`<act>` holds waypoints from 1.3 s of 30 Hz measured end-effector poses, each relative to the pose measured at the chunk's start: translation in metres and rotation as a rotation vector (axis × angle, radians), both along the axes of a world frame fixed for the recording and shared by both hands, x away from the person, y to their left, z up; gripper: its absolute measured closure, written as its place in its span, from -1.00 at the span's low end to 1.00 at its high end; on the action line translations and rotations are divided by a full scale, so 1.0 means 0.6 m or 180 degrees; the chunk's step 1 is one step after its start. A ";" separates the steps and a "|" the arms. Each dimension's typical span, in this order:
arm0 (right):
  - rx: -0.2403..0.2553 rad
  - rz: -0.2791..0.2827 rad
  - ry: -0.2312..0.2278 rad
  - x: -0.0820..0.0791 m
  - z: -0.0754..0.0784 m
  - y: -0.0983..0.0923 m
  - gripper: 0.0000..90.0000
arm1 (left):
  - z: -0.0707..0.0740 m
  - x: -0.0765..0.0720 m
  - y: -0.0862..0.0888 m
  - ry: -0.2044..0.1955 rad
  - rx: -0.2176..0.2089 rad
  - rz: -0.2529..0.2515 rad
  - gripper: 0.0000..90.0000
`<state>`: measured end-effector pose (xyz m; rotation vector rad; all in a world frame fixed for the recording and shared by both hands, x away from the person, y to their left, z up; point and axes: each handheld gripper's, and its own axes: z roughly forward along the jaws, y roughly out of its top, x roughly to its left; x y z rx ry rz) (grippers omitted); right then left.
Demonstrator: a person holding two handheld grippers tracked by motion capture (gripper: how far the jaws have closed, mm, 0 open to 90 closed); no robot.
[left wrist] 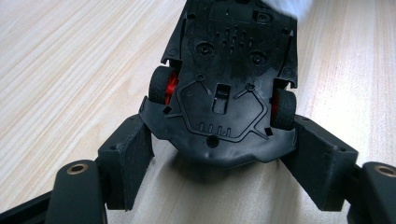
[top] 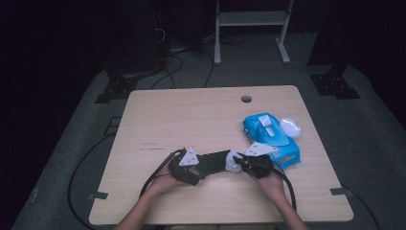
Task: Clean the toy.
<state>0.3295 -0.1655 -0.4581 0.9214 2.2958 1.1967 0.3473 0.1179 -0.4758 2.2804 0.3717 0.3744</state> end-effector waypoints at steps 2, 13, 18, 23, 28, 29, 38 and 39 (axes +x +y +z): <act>0.0013 -0.0047 0.0002 0.001 0.000 -0.005 0.75 | 0.001 0.000 -0.001 -0.0007 -0.0015 0.0000 -0.41; 0.0025 0.0453 -0.0019 -0.016 -0.003 0.086 0.75 | -0.001 -0.004 -0.010 -0.0013 -0.0017 -0.0023 -0.41; -0.0040 0.0555 -0.0001 -0.008 0.003 0.111 0.75 | 0.003 -0.005 -0.011 -0.0023 -0.0072 -0.0037 -0.41; -0.0009 0.0830 0.0074 -0.007 0.009 0.143 0.75 | 0.004 -0.008 -0.014 -0.0055 -0.0058 -0.0078 -0.41; -0.0072 0.0742 0.0052 0.006 0.011 0.139 0.75 | 0.004 -0.008 -0.012 -0.0036 -0.0070 -0.0062 -0.41; -0.0057 0.0670 0.0065 0.010 0.012 0.131 0.75 | 0.004 -0.007 -0.012 -0.0043 -0.0066 -0.0070 -0.41; -0.0067 0.0883 0.0101 0.001 0.008 0.166 0.75 | 0.002 -0.008 -0.015 -0.0035 -0.0037 -0.0064 -0.41; -0.0060 0.0879 0.0106 0.005 0.010 0.166 0.75 | 0.002 -0.008 -0.014 -0.0040 -0.0043 -0.0062 -0.41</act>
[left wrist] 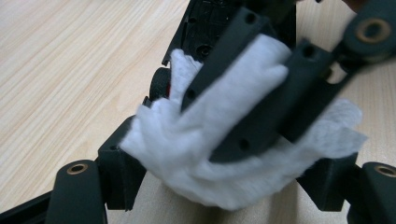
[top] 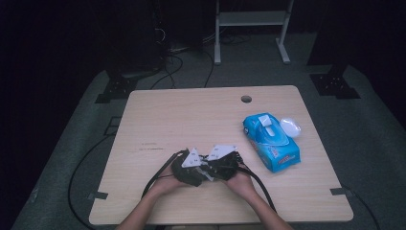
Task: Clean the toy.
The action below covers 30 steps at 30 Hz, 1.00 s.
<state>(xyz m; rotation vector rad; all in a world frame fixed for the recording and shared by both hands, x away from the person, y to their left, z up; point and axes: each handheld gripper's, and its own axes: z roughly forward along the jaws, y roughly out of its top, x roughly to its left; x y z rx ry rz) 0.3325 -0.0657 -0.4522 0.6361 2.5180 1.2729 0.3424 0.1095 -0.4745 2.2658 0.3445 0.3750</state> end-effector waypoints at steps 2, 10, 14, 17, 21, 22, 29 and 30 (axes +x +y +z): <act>-0.0007 -0.0104 -0.0031 0.006 0.003 -0.009 0.74 | 0.002 0.000 0.000 0.0000 -0.0028 0.0006 -0.41; 0.0057 -0.0296 0.0000 0.016 0.004 -0.015 0.75 | 0.005 0.002 0.005 -0.0015 -0.0083 -0.0002 -0.26; -0.0037 -0.0213 -0.0012 0.016 0.000 0.003 0.75 | 0.000 0.002 0.005 0.0007 -0.0070 0.0009 -0.18; -0.0013 -0.0295 -0.0001 0.019 0.005 -0.012 0.75 | 0.000 0.004 0.005 -0.0014 -0.0085 0.0012 -0.21; 0.0039 -0.0474 -0.0064 0.024 0.021 -0.051 0.75 | 0.000 0.004 0.004 0.0008 -0.0056 0.0023 -0.29; 0.0012 -0.0542 -0.0073 0.024 0.023 -0.060 0.75 | -0.001 0.004 0.003 0.0012 -0.0055 0.0022 -0.30; -0.0135 -0.0633 0.0001 0.021 0.003 -0.085 0.75 | -0.001 0.005 0.000 0.0037 -0.0076 0.0015 -0.38; -0.0135 -0.0627 -0.0024 0.021 0.002 -0.085 0.75 | -0.002 0.005 -0.001 0.0036 -0.0069 0.0022 -0.40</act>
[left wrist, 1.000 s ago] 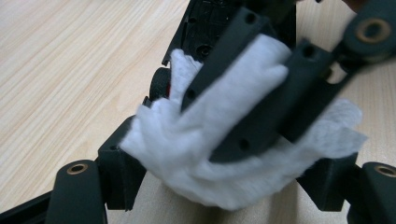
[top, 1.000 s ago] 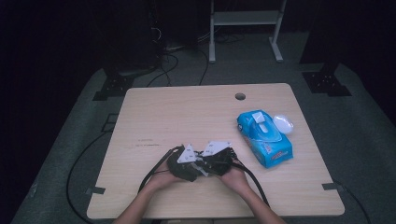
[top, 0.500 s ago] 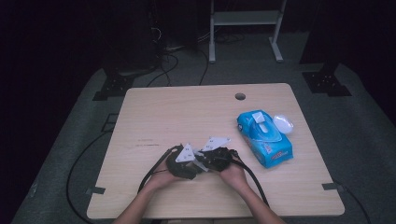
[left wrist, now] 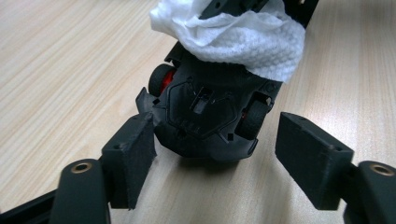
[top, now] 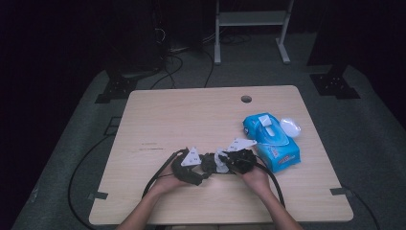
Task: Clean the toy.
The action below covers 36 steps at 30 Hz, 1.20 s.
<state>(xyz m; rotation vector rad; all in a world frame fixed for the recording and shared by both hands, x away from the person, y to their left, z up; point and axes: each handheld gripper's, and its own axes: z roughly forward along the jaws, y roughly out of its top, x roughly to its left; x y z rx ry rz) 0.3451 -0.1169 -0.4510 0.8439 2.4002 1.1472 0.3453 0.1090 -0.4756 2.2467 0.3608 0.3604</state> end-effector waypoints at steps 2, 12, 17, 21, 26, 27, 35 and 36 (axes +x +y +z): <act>-0.0009 0.0029 0.0002 0.000 0.000 0.001 0.75 | -0.001 0.002 -0.001 0.0019 0.0008 0.0029 -0.50; -0.0017 0.0355 0.0024 -0.010 -0.003 0.021 0.75 | -0.007 0.002 -0.008 0.0099 0.0094 0.0005 -0.54; -0.0066 0.0597 0.0063 -0.014 -0.009 0.065 0.75 | -0.006 0.002 -0.003 0.0137 0.0087 -0.0029 -0.47; -0.0177 0.0612 0.0021 -0.012 -0.003 0.079 0.74 | -0.005 0.002 -0.001 0.0150 0.0077 -0.0039 -0.47; -0.0137 0.0262 -0.0023 0.001 0.008 0.024 0.74 | -0.002 0.002 -0.002 0.0102 0.0051 -0.0049 -0.49; -0.0137 0.0262 -0.0023 0.001 0.008 0.024 0.74 | -0.002 0.002 -0.003 0.0108 0.0054 -0.0046 -0.49; -0.0042 0.0403 -0.0043 -0.007 -0.001 0.003 0.74 | -0.008 0.006 -0.016 0.0214 0.0068 -0.0034 -0.66; -0.0042 0.0403 -0.0043 -0.007 -0.001 0.003 0.74 | -0.008 0.005 -0.016 0.0223 0.0066 -0.0065 -0.66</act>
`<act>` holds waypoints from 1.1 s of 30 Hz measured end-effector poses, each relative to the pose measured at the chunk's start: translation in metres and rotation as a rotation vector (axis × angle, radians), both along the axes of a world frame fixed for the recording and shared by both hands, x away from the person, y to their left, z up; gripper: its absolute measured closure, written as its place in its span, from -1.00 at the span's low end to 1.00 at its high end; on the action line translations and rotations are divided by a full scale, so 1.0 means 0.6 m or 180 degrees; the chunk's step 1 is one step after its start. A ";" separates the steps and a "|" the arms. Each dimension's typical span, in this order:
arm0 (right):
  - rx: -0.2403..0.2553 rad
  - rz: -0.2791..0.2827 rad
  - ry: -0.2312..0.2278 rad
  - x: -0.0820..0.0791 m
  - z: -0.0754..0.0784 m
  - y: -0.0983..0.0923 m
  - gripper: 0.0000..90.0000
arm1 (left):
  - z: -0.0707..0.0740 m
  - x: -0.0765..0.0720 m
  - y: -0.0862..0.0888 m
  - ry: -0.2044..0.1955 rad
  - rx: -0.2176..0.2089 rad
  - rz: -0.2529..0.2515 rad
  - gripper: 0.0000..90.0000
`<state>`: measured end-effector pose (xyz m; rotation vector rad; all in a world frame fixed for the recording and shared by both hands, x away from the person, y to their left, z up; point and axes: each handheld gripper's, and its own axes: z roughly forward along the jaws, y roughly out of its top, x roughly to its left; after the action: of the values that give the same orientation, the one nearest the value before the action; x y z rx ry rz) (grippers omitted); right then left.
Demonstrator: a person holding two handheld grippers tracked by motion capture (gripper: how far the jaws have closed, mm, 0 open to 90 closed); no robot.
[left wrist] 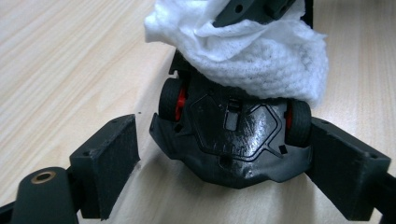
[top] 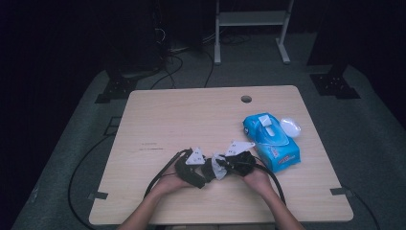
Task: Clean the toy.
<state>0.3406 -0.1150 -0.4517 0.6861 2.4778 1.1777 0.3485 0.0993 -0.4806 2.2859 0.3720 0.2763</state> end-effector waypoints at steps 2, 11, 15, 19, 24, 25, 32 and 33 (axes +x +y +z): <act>-0.0009 0.0010 0.0028 0.001 0.001 0.004 0.74 | 0.000 -0.003 -0.001 -0.0006 -0.0015 -0.0057 -0.49; -0.0111 0.0203 0.0097 0.001 -0.002 0.070 0.74 | 0.001 -0.004 0.001 0.0015 0.0006 -0.0064 -0.48; -0.0119 0.0010 0.0060 0.006 0.005 0.053 0.74 | 0.001 -0.005 0.001 -0.0013 0.0008 -0.0063 -0.47; -0.0032 -0.0240 0.0053 0.016 0.007 0.011 0.74 | 0.002 -0.006 0.000 -0.0039 0.0012 -0.0064 -0.47; -0.0045 -0.0064 0.0091 0.003 0.001 0.033 0.74 | -0.001 -0.004 -0.005 0.0004 -0.0004 -0.0054 -0.57; -0.0071 0.0071 0.0120 -0.002 -0.004 0.048 0.74 | -0.001 -0.004 -0.007 0.0040 -0.0025 -0.0090 -0.56; -0.0114 -0.0081 0.0039 0.006 0.006 0.030 0.74 | 0.001 -0.006 -0.003 -0.0029 0.0005 -0.0124 -0.47; -0.0095 -0.0167 0.0041 0.011 0.008 0.020 0.74 | 0.002 -0.006 -0.002 -0.0036 0.0013 -0.0124 -0.47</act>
<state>0.3471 -0.1027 -0.4466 0.7483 2.4670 1.1188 0.3449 0.0983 -0.4795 2.2921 0.3208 0.2704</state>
